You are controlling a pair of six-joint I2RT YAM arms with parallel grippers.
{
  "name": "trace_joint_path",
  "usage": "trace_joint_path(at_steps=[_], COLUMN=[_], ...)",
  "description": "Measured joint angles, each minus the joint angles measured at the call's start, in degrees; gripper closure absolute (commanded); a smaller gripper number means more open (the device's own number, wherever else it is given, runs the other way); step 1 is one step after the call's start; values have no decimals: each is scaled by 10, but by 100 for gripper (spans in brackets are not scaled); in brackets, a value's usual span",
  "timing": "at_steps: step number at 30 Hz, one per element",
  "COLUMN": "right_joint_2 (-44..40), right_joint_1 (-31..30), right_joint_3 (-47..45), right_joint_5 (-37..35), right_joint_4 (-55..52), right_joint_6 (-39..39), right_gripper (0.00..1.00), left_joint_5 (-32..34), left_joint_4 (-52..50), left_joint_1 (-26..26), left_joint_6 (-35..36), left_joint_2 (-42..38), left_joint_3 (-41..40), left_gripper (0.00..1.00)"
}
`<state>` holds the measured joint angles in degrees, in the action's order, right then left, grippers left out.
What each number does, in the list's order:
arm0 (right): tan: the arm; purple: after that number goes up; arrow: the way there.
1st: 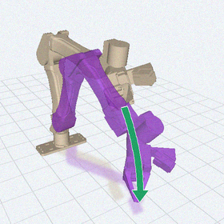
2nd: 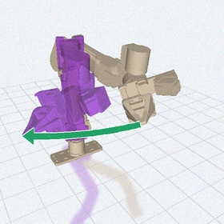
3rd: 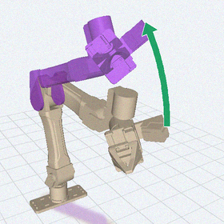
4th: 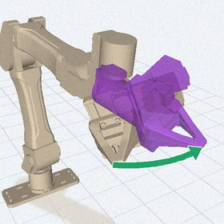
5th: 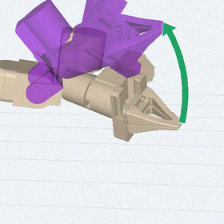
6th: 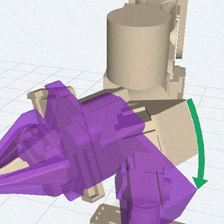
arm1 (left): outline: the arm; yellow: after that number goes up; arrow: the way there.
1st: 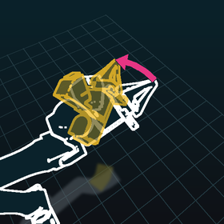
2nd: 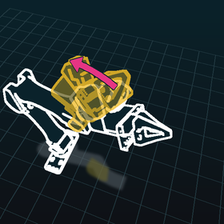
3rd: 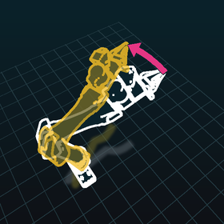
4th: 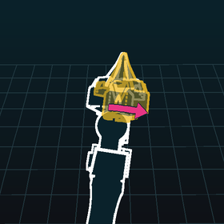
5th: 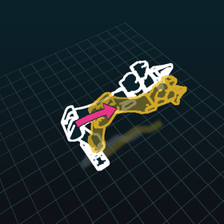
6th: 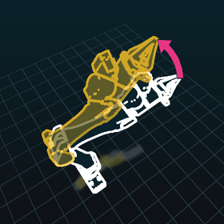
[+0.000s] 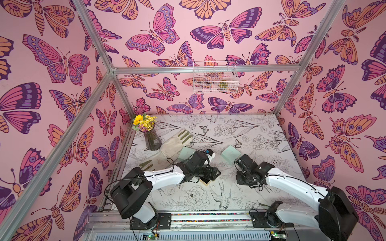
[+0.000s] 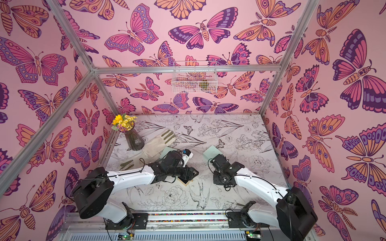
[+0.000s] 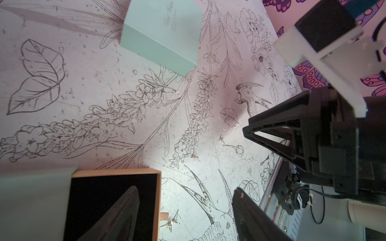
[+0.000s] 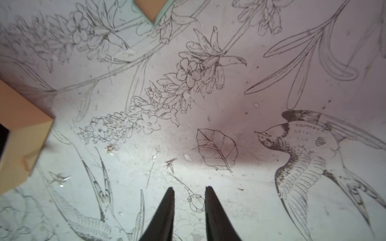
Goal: Place the earrings into the drawer-style jewelry box
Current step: Pick up the earring from the center of the board.
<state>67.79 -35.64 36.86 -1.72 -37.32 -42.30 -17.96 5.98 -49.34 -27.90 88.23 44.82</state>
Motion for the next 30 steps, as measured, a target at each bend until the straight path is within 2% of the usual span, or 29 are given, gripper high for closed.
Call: trace_joint_path(at_steps=[5,10,30], right_joint_2=[9,47,104], right_joint_1=[42,51,51], right_joint_3=[-25,-22,-7], right_joint_5=[77,117,129], right_joint_4=[43,66,91], right_joint_6=[-14,-12,0], right_gripper=[72,73,73], left_joint_5=[-5,-6,-2], left_joint_4=[0,-4,-5], left_joint_1=[-24,-43,-47], left_joint_6=[7,9,11], left_joint_2=[9,24,32], left_joint_3=[4,6,16], left_gripper=[27,27,27])
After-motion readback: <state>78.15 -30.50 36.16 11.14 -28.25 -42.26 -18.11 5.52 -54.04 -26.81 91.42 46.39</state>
